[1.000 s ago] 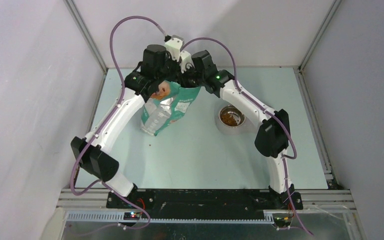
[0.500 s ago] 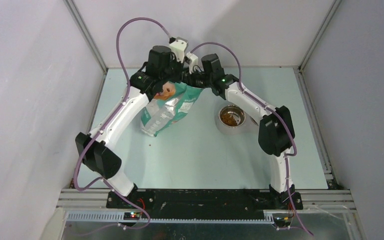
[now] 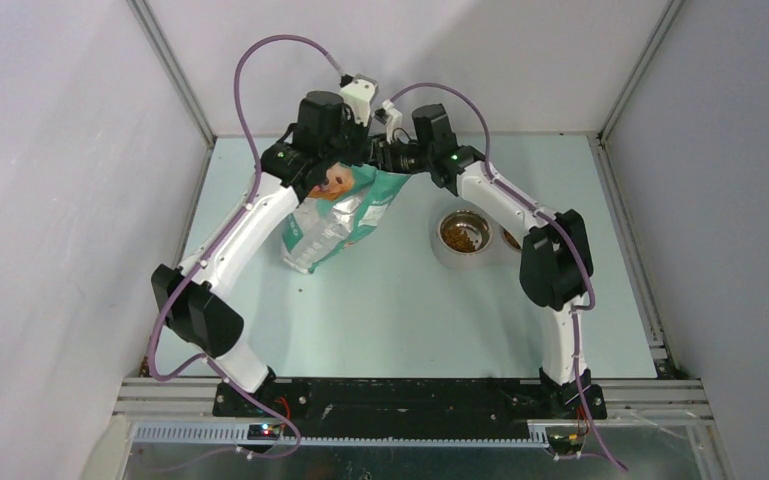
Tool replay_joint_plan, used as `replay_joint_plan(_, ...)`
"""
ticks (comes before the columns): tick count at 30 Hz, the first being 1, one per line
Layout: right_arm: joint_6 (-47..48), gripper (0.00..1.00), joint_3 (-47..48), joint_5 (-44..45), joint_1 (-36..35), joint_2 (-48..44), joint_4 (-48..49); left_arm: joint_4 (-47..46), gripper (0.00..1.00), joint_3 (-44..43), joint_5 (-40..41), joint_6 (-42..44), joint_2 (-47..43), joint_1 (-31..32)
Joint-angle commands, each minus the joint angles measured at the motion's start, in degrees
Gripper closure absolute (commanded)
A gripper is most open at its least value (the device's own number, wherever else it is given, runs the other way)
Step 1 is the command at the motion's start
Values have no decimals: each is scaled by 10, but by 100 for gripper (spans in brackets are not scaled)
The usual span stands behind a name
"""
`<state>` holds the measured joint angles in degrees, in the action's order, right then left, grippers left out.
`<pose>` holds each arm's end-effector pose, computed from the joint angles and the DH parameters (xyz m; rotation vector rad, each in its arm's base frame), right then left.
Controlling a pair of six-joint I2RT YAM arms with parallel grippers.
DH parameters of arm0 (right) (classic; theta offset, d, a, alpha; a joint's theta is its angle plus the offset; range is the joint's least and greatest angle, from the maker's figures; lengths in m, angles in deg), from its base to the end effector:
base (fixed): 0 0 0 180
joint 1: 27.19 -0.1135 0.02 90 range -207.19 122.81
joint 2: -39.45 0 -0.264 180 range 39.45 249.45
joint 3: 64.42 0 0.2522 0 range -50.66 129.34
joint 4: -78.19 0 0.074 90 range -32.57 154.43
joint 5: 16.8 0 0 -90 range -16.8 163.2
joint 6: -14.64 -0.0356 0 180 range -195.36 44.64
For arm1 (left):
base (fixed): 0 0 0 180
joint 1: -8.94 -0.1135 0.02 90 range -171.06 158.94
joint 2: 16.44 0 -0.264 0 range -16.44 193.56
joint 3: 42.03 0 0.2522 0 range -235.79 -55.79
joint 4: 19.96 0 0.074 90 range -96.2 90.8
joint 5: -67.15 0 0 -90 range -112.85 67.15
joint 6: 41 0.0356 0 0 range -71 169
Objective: Serve the pet food
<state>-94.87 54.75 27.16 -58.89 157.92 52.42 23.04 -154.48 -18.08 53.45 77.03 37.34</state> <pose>0.4013 0.2779 0.3068 -0.7718 1.9876 1.3546 0.3308 -0.1755 0.4145 0.5117 1.9265 -0.1872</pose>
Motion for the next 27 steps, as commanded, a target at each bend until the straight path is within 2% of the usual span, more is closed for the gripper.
replay_joint_plan(1, -46, 100, 13, -63, 31, -37, -39, 3, 100, -31, 42, 9, -26, -9)
replay_joint_plan(16, -35, 100, 49, -115, 42, -55, -29, 10, 100, -31, 46, 16, -29, -9)
replay_joint_plan(21, 6, 100, 65, -95, 28, -66, -54, 11, 100, -36, 45, 11, -24, -9)
replay_joint_plan(25, 59, 100, 80, -18, 2, -76, -108, 11, 100, -42, 42, 2, -18, -9)
replay_joint_plan(27, 63, 100, 80, -16, -4, -78, -107, 11, 100, -44, 40, -1, -15, -9)
